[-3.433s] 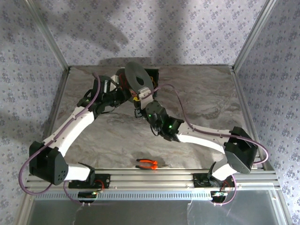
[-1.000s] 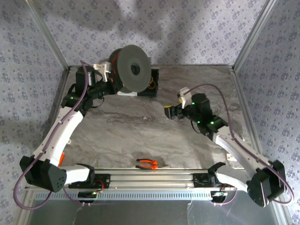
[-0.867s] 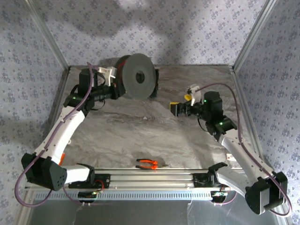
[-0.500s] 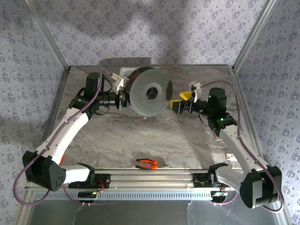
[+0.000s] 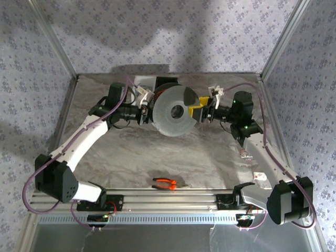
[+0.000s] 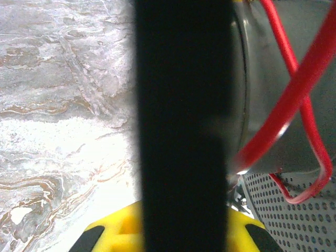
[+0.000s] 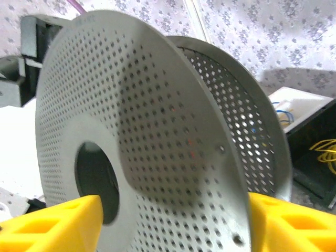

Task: Wrap the cables

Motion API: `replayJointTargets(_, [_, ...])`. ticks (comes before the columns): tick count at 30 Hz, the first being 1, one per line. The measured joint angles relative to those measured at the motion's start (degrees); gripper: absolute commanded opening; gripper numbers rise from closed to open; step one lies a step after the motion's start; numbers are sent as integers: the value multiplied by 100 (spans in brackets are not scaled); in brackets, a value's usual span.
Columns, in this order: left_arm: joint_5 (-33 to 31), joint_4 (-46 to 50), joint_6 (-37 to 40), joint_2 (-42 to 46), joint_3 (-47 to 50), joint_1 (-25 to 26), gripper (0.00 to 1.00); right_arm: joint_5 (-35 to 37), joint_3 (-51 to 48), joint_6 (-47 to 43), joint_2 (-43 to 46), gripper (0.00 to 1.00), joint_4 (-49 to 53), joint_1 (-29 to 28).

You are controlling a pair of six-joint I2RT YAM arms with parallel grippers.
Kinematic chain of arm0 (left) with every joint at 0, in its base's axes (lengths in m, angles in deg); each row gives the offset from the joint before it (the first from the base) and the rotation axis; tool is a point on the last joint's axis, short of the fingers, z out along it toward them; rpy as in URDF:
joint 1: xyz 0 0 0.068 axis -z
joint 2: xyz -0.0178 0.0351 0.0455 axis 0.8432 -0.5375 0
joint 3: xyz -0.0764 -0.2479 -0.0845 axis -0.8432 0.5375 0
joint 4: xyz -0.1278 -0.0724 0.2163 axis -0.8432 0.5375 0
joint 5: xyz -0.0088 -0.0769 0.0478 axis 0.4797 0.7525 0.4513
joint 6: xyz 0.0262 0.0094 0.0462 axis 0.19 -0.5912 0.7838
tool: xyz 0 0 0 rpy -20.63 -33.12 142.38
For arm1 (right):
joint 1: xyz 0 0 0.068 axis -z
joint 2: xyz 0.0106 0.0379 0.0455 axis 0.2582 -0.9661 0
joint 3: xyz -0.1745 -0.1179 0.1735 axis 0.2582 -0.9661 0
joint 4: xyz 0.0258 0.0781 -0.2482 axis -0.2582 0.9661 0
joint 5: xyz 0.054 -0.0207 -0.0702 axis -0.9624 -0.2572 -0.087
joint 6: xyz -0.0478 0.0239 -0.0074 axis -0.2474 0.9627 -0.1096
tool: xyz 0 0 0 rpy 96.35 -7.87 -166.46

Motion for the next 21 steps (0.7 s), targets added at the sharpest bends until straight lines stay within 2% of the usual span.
replayJointTargets(8, [-17, 79, 105, -52, -87, -52, 0, -264, 72, 44, -175, 22, -105, -87])
replayJointTargets(10, [-48, 98, 155, -55, -96, -92, 0, -435, 96, 72, -173, 15, -136, -87])
replayJointTargets(15, [-68, 92, 295, -59, -111, -149, 18, -874, 160, 125, -131, 0, -173, -116])
replayJointTargets(18, [-199, 74, 302, -59, -127, -149, 29, -970, 164, 118, -85, 0, -173, -162])
replayJointTargets(21, [-439, 103, 293, -59, -140, -149, 45, -1014, 164, 92, -61, 0, -173, -201])
